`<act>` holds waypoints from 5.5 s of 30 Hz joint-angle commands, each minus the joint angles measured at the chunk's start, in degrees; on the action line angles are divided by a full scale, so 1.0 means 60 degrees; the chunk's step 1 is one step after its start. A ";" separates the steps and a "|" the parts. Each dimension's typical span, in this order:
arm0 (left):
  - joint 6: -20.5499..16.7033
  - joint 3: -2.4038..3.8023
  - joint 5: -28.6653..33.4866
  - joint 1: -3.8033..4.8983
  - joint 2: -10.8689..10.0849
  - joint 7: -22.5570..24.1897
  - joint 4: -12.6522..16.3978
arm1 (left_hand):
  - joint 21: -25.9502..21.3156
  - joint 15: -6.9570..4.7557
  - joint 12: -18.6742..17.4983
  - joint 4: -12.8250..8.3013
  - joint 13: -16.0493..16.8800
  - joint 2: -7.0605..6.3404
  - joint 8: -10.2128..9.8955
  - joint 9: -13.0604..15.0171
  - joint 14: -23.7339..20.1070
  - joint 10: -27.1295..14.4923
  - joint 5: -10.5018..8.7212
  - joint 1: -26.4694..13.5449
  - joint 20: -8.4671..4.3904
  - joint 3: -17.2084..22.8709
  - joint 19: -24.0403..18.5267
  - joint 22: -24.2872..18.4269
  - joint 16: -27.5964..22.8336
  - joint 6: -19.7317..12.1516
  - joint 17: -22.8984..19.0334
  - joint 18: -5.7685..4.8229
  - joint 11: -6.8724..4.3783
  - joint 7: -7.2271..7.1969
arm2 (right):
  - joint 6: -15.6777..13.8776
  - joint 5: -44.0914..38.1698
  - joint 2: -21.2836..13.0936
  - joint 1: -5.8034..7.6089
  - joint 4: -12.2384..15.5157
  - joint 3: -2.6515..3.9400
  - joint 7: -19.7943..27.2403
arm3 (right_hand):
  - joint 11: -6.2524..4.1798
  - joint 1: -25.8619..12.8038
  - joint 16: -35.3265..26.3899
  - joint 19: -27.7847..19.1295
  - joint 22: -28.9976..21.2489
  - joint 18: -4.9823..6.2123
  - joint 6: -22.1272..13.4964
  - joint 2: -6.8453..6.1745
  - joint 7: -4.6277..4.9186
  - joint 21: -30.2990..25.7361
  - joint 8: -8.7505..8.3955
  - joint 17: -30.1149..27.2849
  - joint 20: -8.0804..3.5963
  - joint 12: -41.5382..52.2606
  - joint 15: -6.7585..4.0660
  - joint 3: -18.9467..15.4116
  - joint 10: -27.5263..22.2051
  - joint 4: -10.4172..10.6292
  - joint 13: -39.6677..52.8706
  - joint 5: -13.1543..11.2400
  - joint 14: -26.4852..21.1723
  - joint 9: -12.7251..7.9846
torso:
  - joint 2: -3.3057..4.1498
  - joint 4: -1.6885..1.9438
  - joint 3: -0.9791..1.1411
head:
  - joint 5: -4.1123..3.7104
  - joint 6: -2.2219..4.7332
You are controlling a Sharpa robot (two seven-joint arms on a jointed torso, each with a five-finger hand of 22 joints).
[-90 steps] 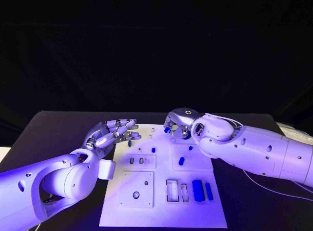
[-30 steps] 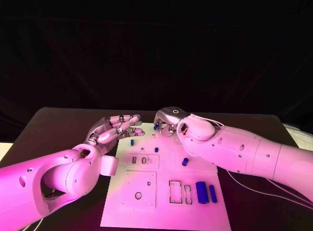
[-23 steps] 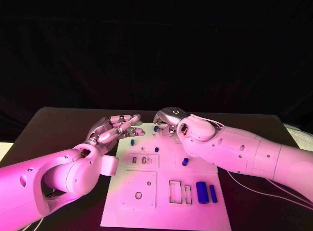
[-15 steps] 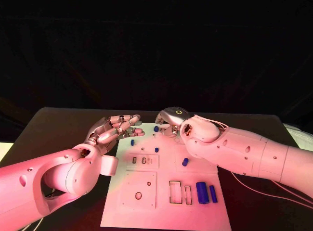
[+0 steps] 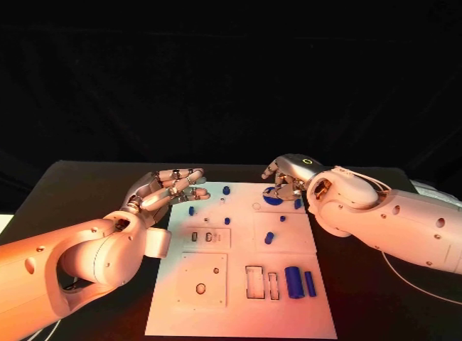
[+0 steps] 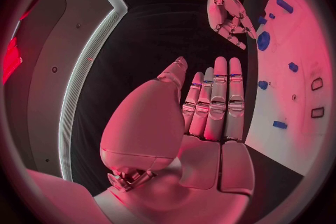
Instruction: Assemble the parts on the task board
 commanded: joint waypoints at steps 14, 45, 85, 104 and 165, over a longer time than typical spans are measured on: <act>0.0353 0.0006 -0.0047 0.0012 0.0034 0.0009 -0.0059 | 0.0033 -0.0006 -0.0052 -0.0143 -0.0004 0.0041 -0.0063 -0.0004 0.0074 0.0029 -0.0046 0.0149 -0.0012 0.0045 0.0049 -0.0021 -0.0091 0.0006 0.0039 0.0115 0.0075 0.0067 | 0.1673 0.0796 -0.0099 -0.0005 -0.0274 0.0034 -0.1160 | 0.0202 0.0789 0.1141 0.0309 0.1883 -0.0354 -0.0104 0.0456 0.0132 0.1259 0.0143 0.1886 0.0180 1.0043 0.0177 -0.2075 0.0076 0.1490 1.0764 0.0227 0.0848 0.0020 | -0.0038 -0.0081 -0.0013 | -0.0103 0.0074; 0.0443 0.0005 -0.0047 0.0012 0.0042 -0.0064 -0.0069 | 0.0032 -0.0005 -0.0062 -0.0160 -0.0004 0.0050 -0.0069 -0.0004 0.0073 0.0033 -0.0046 0.0159 -0.0013 0.0056 0.0050 -0.0024 -0.0101 0.0009 0.0045 0.0114 0.0076 0.0069 | 0.1903 0.0603 0.0605 -0.0023 -0.1076 0.0015 -0.1382 | 0.0201 0.1087 0.1269 0.0415 0.2260 -0.0413 0.0074 0.0707 0.0117 0.1482 0.0268 0.2146 0.0203 1.0463 0.0189 -0.2006 0.0213 0.1511 1.1274 0.0406 0.0895 0.0042 | -0.0032 -0.0079 -0.0001 | -0.0044 -0.0066; 0.0503 0.0005 -0.0047 0.0011 0.0044 -0.0178 -0.0077 | 0.0030 -0.0004 -0.0091 -0.0199 -0.0006 0.0060 -0.0089 -0.0006 0.0069 0.0032 -0.0046 0.0183 -0.0016 0.0078 0.0051 -0.0031 -0.0124 0.0001 0.0060 0.0112 0.0080 0.0075 | 0.1007 -0.0704 0.0854 -0.0199 -0.0835 -0.0066 -0.1203 | -0.0061 0.1835 0.1415 0.0671 0.2936 -0.0533 0.1138 0.1273 -0.0186 0.1832 0.0602 0.2472 0.0032 1.0898 -0.0058 -0.1128 0.0515 0.0750 1.1790 0.0435 0.0958 0.0161 | -0.0027 -0.0073 -0.0003 | -0.0060 -0.0130; 0.0555 0.0004 -0.0047 0.0011 0.0068 -0.0260 -0.0142 | 0.0030 -0.0003 -0.0127 -0.0250 -0.0010 0.0071 -0.0115 -0.0008 0.0070 0.0018 -0.0048 0.0216 -0.0020 0.0105 0.0054 -0.0037 -0.0148 -0.0014 0.0076 0.0110 0.0088 0.0086 | 0.0334 -0.0488 0.1397 -0.0194 -0.0104 -0.0046 -0.1279 | -0.0085 0.1460 0.1401 0.0706 0.3021 -0.0550 0.1231 0.1144 -0.0207 0.1876 0.0509 0.2439 -0.0007 1.0810 -0.0070 -0.1044 0.0494 0.0812 1.1757 0.0267 0.0951 0.0158 | -0.0020 -0.0067 -0.0013 | 0.0073 -0.0167; 0.0541 0.0004 -0.0047 0.0013 0.0083 -0.0411 -0.0159 | 0.0015 0.0018 -0.0185 -0.0304 -0.0017 0.0062 -0.0160 -0.0012 0.0040 -0.0019 -0.0054 0.0216 -0.0012 0.0117 0.0033 -0.0053 -0.0205 -0.0049 0.0093 0.0100 0.0113 0.0111 | 0.0473 -0.0375 0.2760 -0.0286 -0.1236 -0.0169 -0.1226 | 0.0206 0.0607 0.1349 0.0657 0.2980 -0.0541 0.0238 0.0739 0.0120 0.1844 -0.0013 0.2329 0.0204 1.0026 0.0196 -0.1482 0.0119 0.1119 1.1298 -0.0514 0.0926 -0.0009 | -0.0007 -0.0063 -0.0007 | 0.0190 -0.0254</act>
